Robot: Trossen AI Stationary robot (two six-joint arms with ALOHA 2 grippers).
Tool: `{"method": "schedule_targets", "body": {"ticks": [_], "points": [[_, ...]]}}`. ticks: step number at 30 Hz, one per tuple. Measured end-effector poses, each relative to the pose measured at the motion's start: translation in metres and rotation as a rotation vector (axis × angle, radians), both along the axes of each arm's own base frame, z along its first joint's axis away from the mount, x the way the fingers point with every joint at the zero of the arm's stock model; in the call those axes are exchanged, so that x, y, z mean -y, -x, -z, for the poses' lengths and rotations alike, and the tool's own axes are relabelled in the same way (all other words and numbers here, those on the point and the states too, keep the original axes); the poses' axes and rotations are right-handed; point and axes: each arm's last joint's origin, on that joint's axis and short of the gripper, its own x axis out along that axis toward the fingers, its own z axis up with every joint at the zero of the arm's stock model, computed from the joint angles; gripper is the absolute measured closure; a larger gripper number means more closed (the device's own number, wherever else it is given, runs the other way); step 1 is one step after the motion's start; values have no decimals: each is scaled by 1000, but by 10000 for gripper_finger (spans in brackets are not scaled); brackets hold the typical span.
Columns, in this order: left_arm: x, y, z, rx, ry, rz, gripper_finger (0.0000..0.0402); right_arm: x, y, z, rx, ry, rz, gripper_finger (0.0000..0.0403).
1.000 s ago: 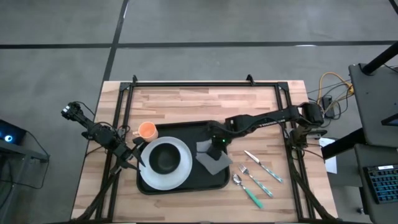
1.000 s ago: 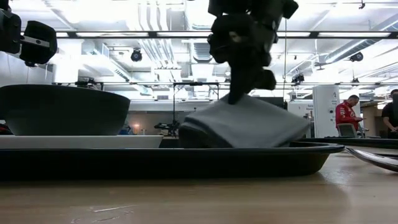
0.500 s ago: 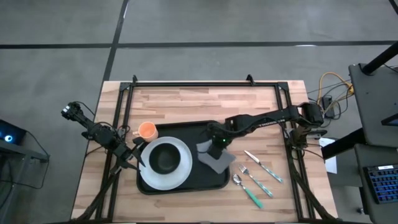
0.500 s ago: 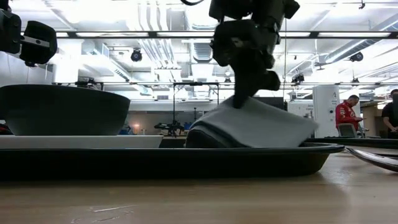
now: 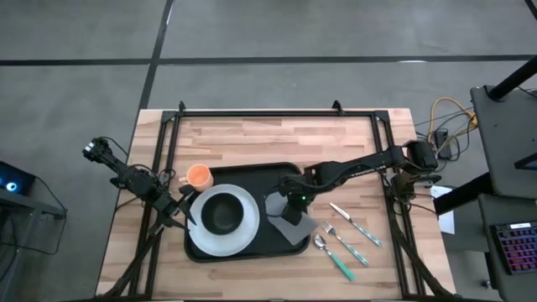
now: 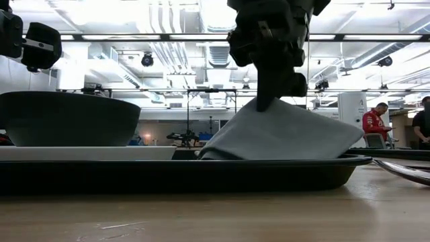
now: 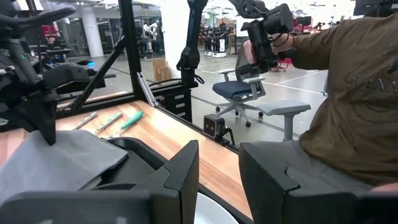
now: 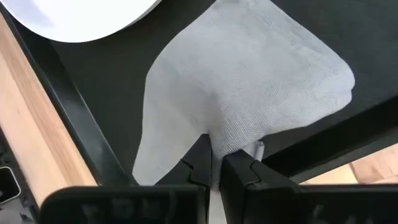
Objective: Set up tray
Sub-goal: Put the gray napkin on the black tray to the right of the white plate
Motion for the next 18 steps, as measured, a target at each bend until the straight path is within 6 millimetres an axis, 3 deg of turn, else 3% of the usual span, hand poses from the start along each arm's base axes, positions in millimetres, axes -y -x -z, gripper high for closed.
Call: {"method": "schedule_targets", "body": {"ticks": [7,18], "points": [[0,0,0,0,0,0,306,-2,0,0,9,20,-54,383],[0,0,0,0,0,0,306,4,-2,-3,28,46,-99,303]]}}
